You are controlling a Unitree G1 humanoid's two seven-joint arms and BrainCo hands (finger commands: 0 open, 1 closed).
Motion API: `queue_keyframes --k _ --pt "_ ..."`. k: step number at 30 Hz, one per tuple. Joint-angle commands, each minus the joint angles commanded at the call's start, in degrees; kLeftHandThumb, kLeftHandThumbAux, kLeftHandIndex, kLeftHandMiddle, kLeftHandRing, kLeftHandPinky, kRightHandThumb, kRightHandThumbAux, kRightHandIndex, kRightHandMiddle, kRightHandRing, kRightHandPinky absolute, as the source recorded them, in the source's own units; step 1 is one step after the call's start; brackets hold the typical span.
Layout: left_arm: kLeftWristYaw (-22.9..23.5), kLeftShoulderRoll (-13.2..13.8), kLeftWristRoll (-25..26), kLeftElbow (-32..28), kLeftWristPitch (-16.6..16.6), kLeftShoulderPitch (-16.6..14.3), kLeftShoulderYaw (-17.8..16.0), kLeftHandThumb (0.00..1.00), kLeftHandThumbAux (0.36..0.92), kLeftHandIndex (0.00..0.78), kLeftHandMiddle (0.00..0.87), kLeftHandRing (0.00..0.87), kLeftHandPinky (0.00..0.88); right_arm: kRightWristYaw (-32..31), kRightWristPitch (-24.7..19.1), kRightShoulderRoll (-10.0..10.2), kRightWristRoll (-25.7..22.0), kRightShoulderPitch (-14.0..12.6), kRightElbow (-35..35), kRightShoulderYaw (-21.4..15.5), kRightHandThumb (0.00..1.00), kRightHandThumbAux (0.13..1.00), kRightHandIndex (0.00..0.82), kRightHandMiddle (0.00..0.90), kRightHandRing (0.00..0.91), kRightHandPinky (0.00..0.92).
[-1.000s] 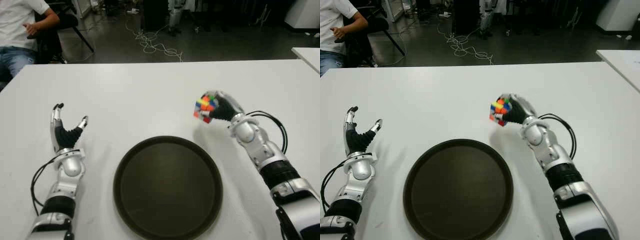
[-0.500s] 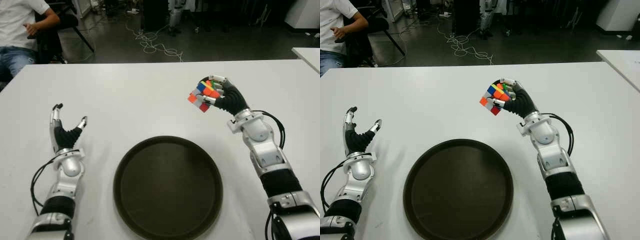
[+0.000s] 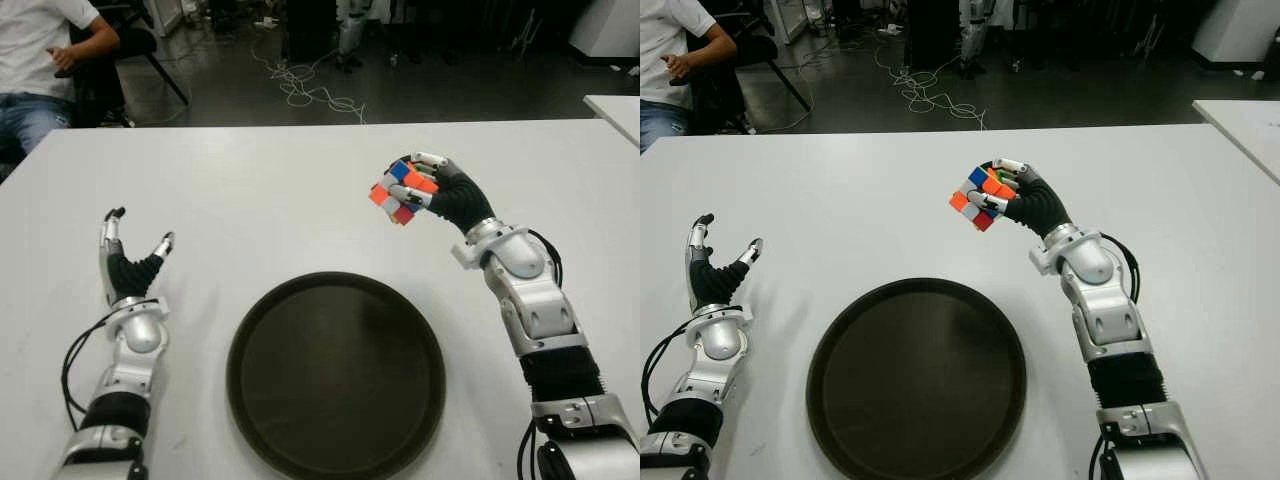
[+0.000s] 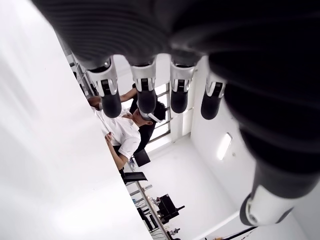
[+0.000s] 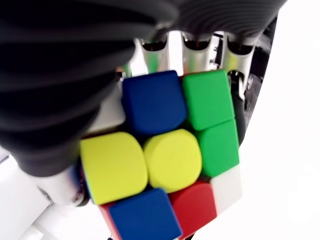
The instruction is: Pick up the Rubik's Cube and put it in the plate
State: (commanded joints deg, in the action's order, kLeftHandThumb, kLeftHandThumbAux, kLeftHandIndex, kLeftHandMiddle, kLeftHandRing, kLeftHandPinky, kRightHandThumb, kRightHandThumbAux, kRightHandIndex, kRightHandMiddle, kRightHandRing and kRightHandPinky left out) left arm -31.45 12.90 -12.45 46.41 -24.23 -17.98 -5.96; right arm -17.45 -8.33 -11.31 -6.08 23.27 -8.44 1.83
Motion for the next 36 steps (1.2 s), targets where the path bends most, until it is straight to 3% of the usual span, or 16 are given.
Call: queue_keyframes --k 7,24,36 --pt "-0.6 -0.1 -0.4 0.1 0.1 -0.1 0.2 0.0 0.663 0.001 0.0 0.0 0.027 -0.6 -3.6 0.2 0.5 0.3 0.7 0.5 0.712 0.714 0.441 0.798 0.803 0.796" --pt "0.0 -0.1 0.3 0.6 0.5 -0.4 -0.1 0.0 0.686 0.0 0.0 0.0 0.042 -4.6 -5.9 -0.5 2.2 -1.0 3.5 5.2 0.71 0.714 0.441 0.818 0.817 0.807" --pt "-0.1 0.0 0.2 0.6 0.5 -0.4 0.0 0.0 0.714 0.011 0.0 0.0 0.014 -14.9 -10.2 -3.0 -0.5 -1.7 7.6 8.7 0.708 0.718 0.44 0.825 0.822 0.814"
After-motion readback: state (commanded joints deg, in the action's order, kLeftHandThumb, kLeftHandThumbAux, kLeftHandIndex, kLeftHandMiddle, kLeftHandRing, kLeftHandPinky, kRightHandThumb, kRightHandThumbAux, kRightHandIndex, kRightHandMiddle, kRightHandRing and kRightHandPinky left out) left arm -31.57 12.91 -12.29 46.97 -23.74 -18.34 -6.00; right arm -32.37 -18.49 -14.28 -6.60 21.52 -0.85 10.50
